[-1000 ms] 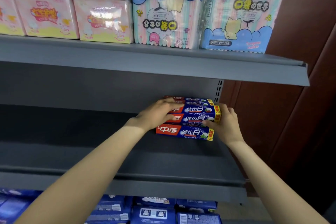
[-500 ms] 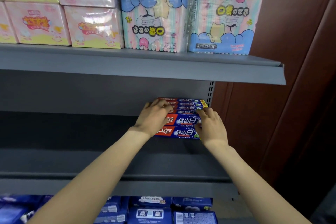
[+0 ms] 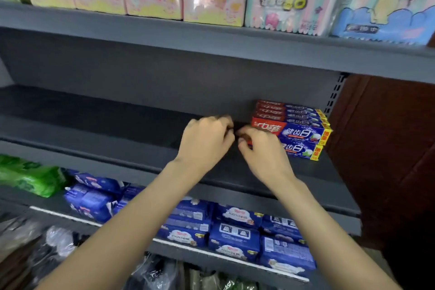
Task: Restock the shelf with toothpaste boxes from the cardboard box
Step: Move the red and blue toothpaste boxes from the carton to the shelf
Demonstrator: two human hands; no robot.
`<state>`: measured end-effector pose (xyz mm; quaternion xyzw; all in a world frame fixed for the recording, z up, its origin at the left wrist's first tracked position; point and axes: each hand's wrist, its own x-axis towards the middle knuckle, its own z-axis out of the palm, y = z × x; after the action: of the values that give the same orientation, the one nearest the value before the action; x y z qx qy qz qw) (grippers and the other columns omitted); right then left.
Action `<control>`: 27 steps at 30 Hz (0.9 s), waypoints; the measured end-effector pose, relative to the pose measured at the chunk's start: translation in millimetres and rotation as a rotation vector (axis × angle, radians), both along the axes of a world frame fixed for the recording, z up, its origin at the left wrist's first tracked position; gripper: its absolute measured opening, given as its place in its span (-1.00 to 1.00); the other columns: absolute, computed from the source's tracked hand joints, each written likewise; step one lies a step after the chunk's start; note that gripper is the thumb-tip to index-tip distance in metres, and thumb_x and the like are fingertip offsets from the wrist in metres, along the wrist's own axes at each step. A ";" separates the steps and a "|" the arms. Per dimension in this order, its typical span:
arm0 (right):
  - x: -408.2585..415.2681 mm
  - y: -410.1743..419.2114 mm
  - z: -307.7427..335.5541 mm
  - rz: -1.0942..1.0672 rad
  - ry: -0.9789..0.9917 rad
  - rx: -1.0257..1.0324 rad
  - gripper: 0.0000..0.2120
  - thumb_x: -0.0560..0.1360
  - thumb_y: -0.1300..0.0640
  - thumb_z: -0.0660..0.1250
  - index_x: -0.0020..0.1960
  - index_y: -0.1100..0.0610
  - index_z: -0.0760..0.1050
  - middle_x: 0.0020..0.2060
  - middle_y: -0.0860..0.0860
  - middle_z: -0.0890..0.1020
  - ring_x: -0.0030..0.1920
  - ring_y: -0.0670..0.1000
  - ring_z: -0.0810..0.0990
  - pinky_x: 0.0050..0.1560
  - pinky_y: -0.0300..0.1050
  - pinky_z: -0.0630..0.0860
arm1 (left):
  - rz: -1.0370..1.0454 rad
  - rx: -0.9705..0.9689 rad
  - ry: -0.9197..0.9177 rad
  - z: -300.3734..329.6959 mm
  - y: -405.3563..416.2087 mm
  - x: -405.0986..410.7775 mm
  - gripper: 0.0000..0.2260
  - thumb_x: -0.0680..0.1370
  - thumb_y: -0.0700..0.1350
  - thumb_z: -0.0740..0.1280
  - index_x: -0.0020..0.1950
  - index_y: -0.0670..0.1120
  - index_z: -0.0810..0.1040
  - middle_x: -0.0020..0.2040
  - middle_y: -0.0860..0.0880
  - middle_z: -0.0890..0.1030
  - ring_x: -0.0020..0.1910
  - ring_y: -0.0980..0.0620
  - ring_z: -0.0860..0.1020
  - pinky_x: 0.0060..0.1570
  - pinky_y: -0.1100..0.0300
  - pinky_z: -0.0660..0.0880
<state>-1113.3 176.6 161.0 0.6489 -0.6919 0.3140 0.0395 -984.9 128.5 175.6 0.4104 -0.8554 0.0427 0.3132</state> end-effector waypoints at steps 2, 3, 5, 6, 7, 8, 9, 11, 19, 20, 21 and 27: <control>43.6 -1.4 -4.7 0.066 0.015 0.017 -0.78 0.54 0.15 0.21 0.14 0.07 0.53 -0.01 0.05 0.62 -0.01 0.06 0.58 -0.10 -0.08 0.49 | 0.032 -0.006 0.005 -9.4 4.3 44.0 -0.83 0.56 -0.06 0.23 0.06 -0.06 0.57 -0.07 -0.03 0.64 -0.05 -0.07 0.59 -0.06 0.06 0.40; 68.1 -2.4 -8.2 0.095 0.014 0.025 -0.78 0.54 0.15 0.20 0.14 0.07 0.53 0.00 0.04 0.62 0.00 0.05 0.57 -0.10 -0.08 0.49 | 0.062 0.005 0.005 -15.7 5.4 69.8 -0.84 0.55 -0.07 0.23 0.04 -0.06 0.56 -0.08 -0.02 0.64 -0.06 -0.06 0.59 -0.07 0.06 0.39; 123.6 -4.8 -15.2 0.146 -0.008 0.047 -0.77 0.55 0.14 0.19 0.16 0.07 0.52 0.02 0.04 0.61 0.03 0.05 0.57 -0.03 -0.02 0.52 | 0.131 0.035 0.017 -27.7 7.7 129.4 -0.84 0.55 -0.06 0.22 0.02 -0.06 0.56 -0.09 -0.02 0.64 -0.06 -0.07 0.58 -0.08 0.07 0.38; 153.8 -7.2 -19.4 0.166 -0.015 0.061 -0.77 0.56 0.13 0.19 0.16 0.07 0.52 0.03 0.05 0.62 0.04 0.06 0.57 -0.01 0.01 0.52 | 0.164 0.054 0.018 -33.4 8.6 161.9 -0.84 0.55 -0.06 0.22 0.02 -0.05 0.56 -0.08 -0.02 0.64 -0.05 -0.09 0.58 -0.08 0.07 0.39; 185.3 -10.4 -24.1 0.183 -0.021 0.077 -0.77 0.55 0.13 0.19 0.16 0.06 0.52 0.04 0.05 0.63 0.05 0.08 0.58 0.01 0.01 0.52 | 0.198 0.082 0.014 -38.6 9.6 196.1 -0.84 0.55 -0.05 0.22 0.03 -0.05 0.56 -0.06 -0.03 0.65 -0.03 -0.10 0.58 -0.08 0.07 0.41; 217.9 -13.4 -28.3 0.197 -0.029 0.099 -0.78 0.55 0.13 0.19 0.15 0.05 0.52 0.04 0.05 0.64 0.06 0.10 0.58 0.01 0.00 0.51 | 0.231 0.121 0.016 -43.7 10.8 231.4 -0.84 0.55 -0.04 0.23 0.04 -0.04 0.56 -0.03 -0.03 0.65 0.00 -0.12 0.58 -0.07 0.06 0.43; 251.4 -15.6 -32.7 0.204 -0.046 0.124 -0.78 0.54 0.13 0.19 0.14 0.03 0.53 0.05 0.04 0.64 0.07 0.11 0.58 0.00 -0.01 0.51 | 0.264 0.166 0.016 -48.8 12.3 268.0 -0.84 0.55 -0.03 0.23 0.05 -0.02 0.56 -0.01 -0.04 0.65 0.03 -0.13 0.58 -0.07 0.05 0.46; 318.5 -17.0 -40.8 0.218 -0.088 0.161 -0.79 0.53 0.12 0.20 0.10 0.02 0.55 0.03 0.06 0.66 0.08 0.13 0.58 0.02 0.02 0.52 | 0.316 0.243 0.018 -58.5 17.4 343.3 -0.84 0.54 -0.01 0.24 0.04 0.01 0.57 0.00 -0.03 0.66 0.04 -0.13 0.58 -0.09 0.05 0.50; 560.7 -31.0 -82.7 0.389 -0.144 0.337 -0.80 0.55 0.13 0.20 0.03 0.08 0.59 -0.06 0.11 0.67 0.00 0.15 0.60 -0.03 0.06 0.56 | 0.491 0.387 -0.072 -102.8 28.0 591.6 -0.81 0.58 -0.03 0.20 0.04 -0.07 0.56 -0.09 -0.06 0.64 -0.06 -0.13 0.58 -0.23 0.06 0.49; 588.6 -34.5 -89.3 0.418 -0.133 0.367 -0.80 0.56 0.14 0.19 0.04 0.09 0.59 -0.07 0.10 0.67 -0.02 0.14 0.61 -0.06 0.05 0.57 | 0.527 0.413 -0.084 -111.7 25.8 618.8 -0.81 0.57 -0.04 0.20 0.04 -0.09 0.55 -0.08 -0.08 0.63 -0.04 -0.16 0.57 -0.20 0.05 0.49; 615.4 -38.9 -97.7 0.445 -0.117 0.391 -0.79 0.56 0.14 0.19 0.05 0.10 0.59 -0.07 0.11 0.66 -0.03 0.14 0.61 -0.08 0.04 0.57 | 0.561 0.439 -0.093 -120.9 22.6 644.4 -0.81 0.57 -0.05 0.20 0.05 -0.10 0.54 -0.06 -0.10 0.62 -0.02 -0.17 0.57 -0.17 0.03 0.49; 760.6 -71.8 -155.0 0.588 -0.068 0.525 -0.74 0.53 0.16 0.18 0.13 0.15 0.57 0.03 0.13 0.62 0.08 0.17 0.56 0.01 0.05 0.52 | 0.711 0.623 -0.167 -170.2 -3.7 781.4 -0.76 0.55 -0.05 0.20 0.11 -0.11 0.54 0.07 -0.18 0.60 0.08 -0.21 0.55 0.01 -0.01 0.50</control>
<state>-352.6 104.8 6.1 0.7967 -0.5340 0.1459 -0.2424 -203.6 124.8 5.4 0.7469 -0.6565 -0.0781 0.0714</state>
